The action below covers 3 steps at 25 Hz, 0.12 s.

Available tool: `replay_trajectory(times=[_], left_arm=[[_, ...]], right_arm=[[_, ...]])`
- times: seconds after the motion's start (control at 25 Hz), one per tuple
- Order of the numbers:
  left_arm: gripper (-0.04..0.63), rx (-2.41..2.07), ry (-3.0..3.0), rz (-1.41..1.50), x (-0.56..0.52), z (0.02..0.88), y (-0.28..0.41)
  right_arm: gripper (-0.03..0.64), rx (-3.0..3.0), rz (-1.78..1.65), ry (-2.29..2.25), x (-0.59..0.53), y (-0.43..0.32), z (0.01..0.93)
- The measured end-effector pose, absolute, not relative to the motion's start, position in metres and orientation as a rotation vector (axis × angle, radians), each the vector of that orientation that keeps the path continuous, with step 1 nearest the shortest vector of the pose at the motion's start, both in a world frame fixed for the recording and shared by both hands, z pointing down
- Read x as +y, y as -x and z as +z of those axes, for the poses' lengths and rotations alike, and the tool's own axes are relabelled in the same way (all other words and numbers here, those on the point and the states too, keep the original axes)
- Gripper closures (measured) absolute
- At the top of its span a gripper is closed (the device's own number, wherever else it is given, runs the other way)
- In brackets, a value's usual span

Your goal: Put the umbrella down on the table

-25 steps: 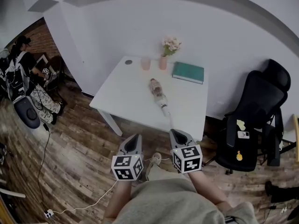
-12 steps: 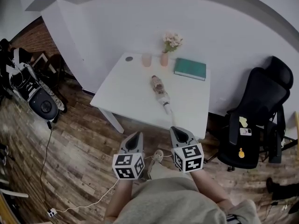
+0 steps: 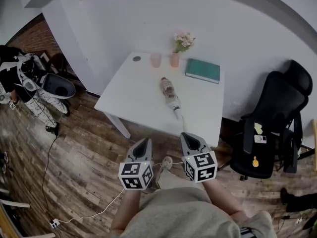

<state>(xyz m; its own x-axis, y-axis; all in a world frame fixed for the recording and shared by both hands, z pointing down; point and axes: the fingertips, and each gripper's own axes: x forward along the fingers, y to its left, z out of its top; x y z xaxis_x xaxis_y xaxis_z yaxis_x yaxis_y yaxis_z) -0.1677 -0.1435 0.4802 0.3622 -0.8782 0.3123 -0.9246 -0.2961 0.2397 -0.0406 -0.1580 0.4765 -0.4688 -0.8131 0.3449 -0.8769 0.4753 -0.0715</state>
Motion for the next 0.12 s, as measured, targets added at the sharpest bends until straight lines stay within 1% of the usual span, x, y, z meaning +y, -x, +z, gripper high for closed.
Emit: replay_trajectory(times=[0.12], left_arm=[[0.586,-1.57,-2.255,0.172,-0.1456,0.4822,0.1665]], right_arm=[[0.617,-2.462,0.35,-1.442,-0.1608,0.0412,0.4783]])
